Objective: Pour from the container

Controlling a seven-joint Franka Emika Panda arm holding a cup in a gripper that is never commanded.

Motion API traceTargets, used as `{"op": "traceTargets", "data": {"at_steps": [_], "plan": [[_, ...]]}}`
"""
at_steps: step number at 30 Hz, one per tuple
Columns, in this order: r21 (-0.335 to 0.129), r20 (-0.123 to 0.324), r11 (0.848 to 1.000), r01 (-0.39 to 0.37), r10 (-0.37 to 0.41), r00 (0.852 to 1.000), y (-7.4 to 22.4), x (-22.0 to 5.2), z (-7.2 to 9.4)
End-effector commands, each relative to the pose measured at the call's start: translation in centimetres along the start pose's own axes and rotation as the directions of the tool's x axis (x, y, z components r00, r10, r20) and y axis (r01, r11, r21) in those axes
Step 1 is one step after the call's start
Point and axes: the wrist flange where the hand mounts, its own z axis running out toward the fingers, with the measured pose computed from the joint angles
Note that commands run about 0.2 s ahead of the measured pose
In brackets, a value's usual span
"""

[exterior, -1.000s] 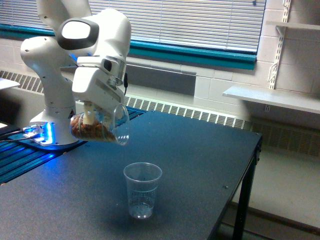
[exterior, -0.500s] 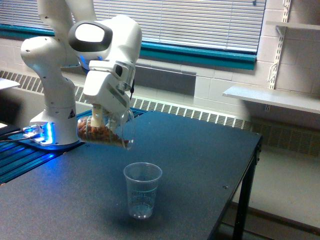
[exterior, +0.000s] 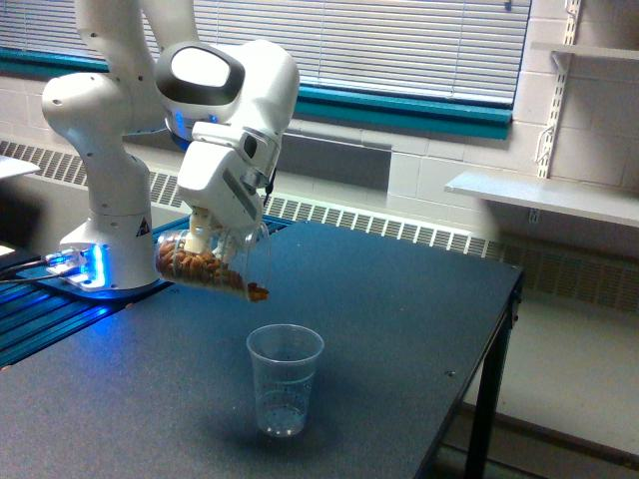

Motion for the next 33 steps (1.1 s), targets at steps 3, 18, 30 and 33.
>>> {"op": "traceTargets", "data": {"at_steps": [3,18,30,33], "plan": [[-0.044,-0.019,0.999,0.01,-0.011,1.0,-0.7,0.5,-0.7],[-0.105,-0.03,0.993,0.049,-0.053,0.998,-1.6,1.1,-1.4],[-0.134,-0.049,0.987,0.09,-0.097,0.994,-2.0,1.4,-1.8],[-0.143,-0.049,0.985,0.099,-0.107,0.993,-1.9,1.6,-1.9]]}}
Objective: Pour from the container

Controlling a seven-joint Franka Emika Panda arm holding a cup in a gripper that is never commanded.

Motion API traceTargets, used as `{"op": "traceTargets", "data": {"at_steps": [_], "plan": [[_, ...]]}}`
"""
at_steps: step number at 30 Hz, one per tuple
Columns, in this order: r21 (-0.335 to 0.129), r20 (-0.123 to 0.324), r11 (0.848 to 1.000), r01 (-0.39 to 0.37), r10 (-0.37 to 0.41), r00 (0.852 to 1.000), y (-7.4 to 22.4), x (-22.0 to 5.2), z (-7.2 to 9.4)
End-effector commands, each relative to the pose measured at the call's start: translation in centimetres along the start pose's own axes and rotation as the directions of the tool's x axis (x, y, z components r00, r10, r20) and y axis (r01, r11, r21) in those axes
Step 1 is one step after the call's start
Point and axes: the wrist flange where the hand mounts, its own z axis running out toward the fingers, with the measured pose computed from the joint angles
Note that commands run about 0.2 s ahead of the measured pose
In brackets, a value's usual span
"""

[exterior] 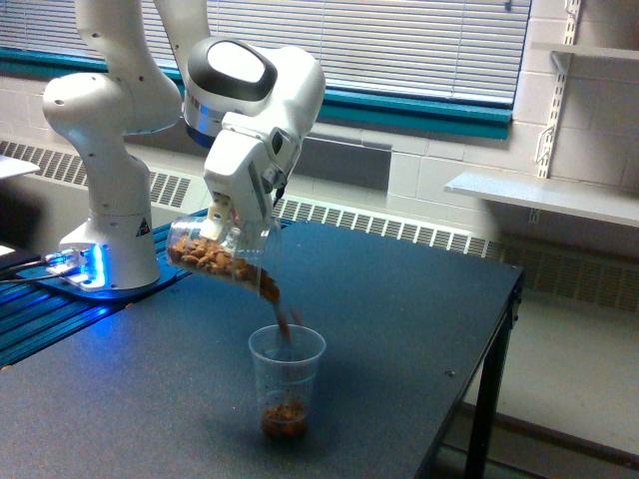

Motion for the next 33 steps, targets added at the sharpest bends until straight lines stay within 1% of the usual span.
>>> {"op": "traceTargets", "data": {"at_steps": [1,11,22,33], "plan": [[-0.022,-0.02,0.999,0.023,-0.023,1.0,0.0,0.7,-0.6],[-0.047,-0.035,0.997,0.055,-0.057,0.998,0.5,1.3,-1.1],[-0.09,-0.054,0.992,0.09,-0.095,0.994,0.4,1.8,-2.0],[-0.101,-0.067,0.987,0.124,-0.131,0.989,0.2,2.3,-2.4]]}}
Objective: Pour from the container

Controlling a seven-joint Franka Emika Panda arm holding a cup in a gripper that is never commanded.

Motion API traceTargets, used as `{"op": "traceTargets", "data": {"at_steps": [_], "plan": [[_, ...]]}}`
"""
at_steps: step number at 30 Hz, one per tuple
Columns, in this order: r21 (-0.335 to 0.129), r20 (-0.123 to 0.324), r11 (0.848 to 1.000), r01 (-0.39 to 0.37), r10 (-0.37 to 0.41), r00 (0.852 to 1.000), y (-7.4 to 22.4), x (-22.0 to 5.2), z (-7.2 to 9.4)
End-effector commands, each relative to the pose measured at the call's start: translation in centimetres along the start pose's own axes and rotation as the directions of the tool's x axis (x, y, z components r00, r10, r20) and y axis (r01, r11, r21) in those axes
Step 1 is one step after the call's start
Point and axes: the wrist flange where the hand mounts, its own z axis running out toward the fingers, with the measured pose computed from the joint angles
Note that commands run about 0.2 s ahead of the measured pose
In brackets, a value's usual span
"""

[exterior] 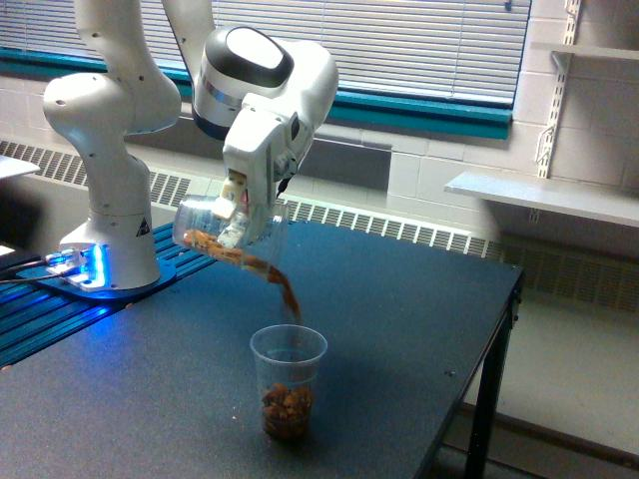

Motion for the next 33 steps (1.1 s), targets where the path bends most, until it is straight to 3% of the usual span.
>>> {"op": "traceTargets", "data": {"at_steps": [1,33], "plan": [[-0.012,-0.026,0.999,0.042,-0.043,0.999,0.1,0.6,-0.7],[-0.04,-0.082,0.99,0.138,-0.141,0.987,0.5,1.8,-1.8]]}}
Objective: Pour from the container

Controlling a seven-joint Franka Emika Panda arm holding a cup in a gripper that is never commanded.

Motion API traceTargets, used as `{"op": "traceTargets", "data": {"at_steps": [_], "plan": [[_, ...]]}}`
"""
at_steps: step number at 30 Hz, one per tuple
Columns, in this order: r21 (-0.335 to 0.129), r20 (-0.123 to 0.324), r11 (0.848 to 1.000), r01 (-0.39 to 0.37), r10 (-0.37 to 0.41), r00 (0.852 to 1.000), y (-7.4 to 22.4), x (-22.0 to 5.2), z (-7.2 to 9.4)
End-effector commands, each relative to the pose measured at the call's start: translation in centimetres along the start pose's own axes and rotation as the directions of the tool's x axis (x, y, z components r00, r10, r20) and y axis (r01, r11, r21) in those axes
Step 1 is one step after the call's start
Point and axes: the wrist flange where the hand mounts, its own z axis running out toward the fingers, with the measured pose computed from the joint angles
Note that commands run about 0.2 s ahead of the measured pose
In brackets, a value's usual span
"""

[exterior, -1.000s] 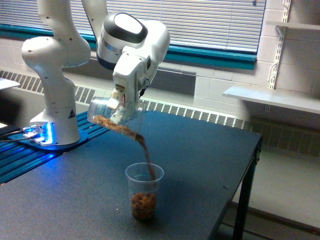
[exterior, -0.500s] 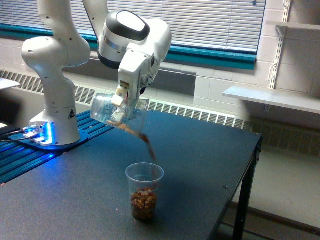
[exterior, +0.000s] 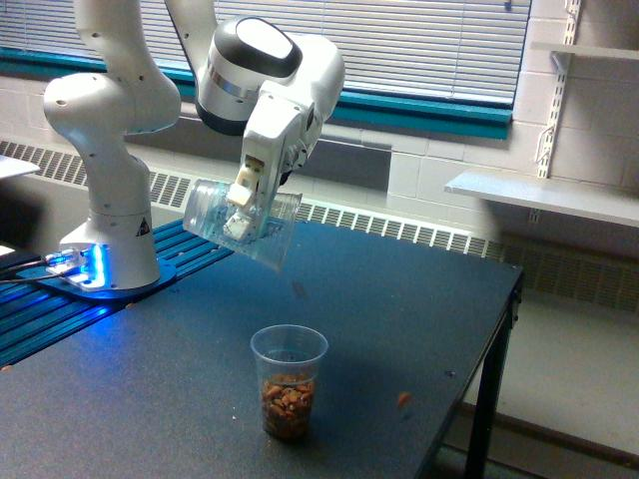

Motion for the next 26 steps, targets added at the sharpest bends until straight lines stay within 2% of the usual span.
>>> {"op": "traceTargets", "data": {"at_steps": [1,11,20,26], "plan": [[-0.004,-0.031,0.999,0.036,-0.036,0.999,0.2,0.4,-0.7],[0.002,-0.05,0.998,0.056,-0.056,0.997,0.5,0.4,-0.7],[0.021,-0.043,0.999,0.024,-0.023,0.999,1.4,-0.5,-0.3],[0.032,-0.047,0.999,0.018,-0.017,0.999,1.7,-0.6,-0.7]]}}
